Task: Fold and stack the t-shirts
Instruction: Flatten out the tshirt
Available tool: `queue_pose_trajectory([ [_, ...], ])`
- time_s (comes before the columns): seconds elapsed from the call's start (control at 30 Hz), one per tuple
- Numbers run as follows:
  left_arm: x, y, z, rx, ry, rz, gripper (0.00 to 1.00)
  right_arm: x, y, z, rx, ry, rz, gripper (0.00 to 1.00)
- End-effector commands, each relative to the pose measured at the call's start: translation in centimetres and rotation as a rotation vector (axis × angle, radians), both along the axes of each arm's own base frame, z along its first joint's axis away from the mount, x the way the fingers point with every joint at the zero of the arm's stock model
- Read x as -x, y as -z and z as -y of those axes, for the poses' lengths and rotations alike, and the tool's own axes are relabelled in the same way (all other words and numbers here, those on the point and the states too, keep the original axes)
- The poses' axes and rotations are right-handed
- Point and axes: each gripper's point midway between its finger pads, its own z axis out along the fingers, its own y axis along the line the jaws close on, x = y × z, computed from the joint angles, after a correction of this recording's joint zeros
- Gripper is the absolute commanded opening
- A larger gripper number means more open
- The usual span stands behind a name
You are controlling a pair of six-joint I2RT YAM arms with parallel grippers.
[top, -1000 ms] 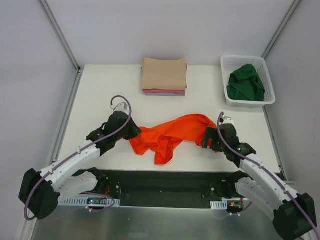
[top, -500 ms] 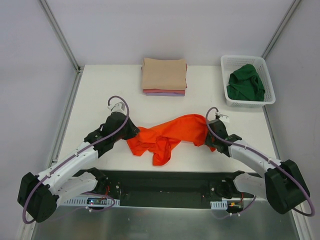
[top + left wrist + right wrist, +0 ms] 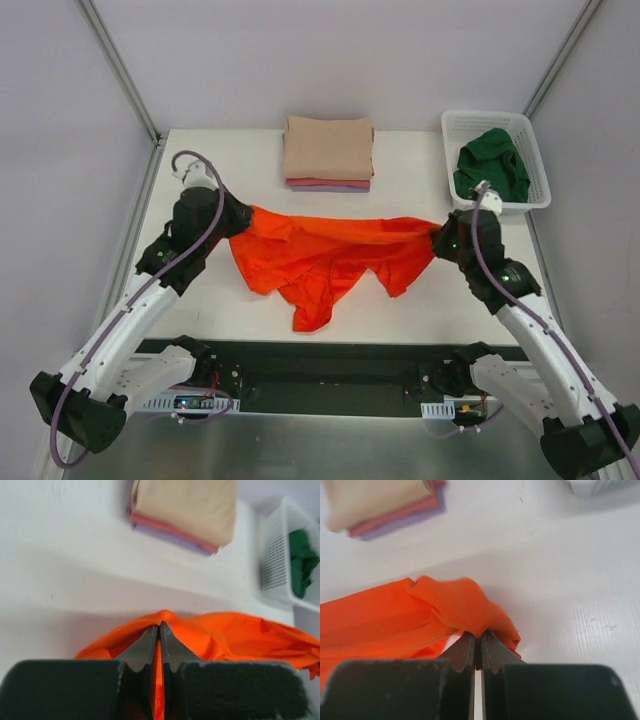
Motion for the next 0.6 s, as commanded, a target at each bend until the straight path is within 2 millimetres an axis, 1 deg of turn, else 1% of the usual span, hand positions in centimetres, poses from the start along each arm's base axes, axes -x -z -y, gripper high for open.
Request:
queue_pose_trajectory([
  [0.0, -0.4, -12.4, -1.8, -0.001, -0.009, 0.297, 0.00, 1.2, -9.3, -1.2, -0.134, -0.147, 0.166, 0.01],
  [0.07, 0.5, -16.9, -2.1, 0.014, 0.002, 0.403, 0.00, 2.1, -13.5, -1.7, -0.178, -0.202, 0.247, 0.01],
  [0.1, 0.9, -18.7, -2.2, 0.015, 0.015, 0.444, 0.00, 2.9, -15.4, -2.7, -0.212, -0.270, 0.274, 0.01],
  [0.13, 1.5, -20.7, -2.4, 0.024, 0.021, 0.487, 0.00, 3.6, -17.5, -3.3, -0.234, -0.317, 0.306, 0.01],
  [0.17, 2.1, -22.2, -2.4, 0.035, 0.033, 0.521, 0.00, 4.3, -18.7, -3.7, -0.250, -0.352, 0.318, 0.00],
  [0.2, 2.9, -23.5, -2.5, 0.049, 0.042, 0.553, 0.00, 5.2, -20.8, -4.1, -0.277, -0.389, 0.359, 0.01],
  [0.27, 4.1, -25.5, -2.8, 0.065, 0.053, 0.606, 0.00, 6.4, -22.9, -4.5, -0.308, -0.432, 0.413, 0.01],
  [0.33, 5.3, -27.1, -3.4, 0.066, 0.051, 0.656, 0.00, 7.3, -24.6, -4.4, -0.318, -0.447, 0.461, 0.00],
  [0.4, 5.8, -28.3, -3.9, 0.055, 0.040, 0.690, 0.00, 7.7, -25.9, -4.2, -0.298, -0.461, 0.503, 0.01],
  [0.43, 5.9, -28.6, -4.2, 0.046, 0.032, 0.700, 0.00, 7.6, -26.0, -4.1, -0.287, -0.457, 0.508, 0.01],
  [0.5, 5.3, -29.1, -4.5, 0.018, 0.007, 0.707, 0.00, 6.9, -26.4, -3.9, -0.271, -0.440, 0.516, 0.00],
  [0.57, 3.2, -29.3, -5.2, -0.039, -0.058, 0.688, 0.00, 5.3, -26.0, -3.7, -0.247, -0.404, 0.492, 0.01],
])
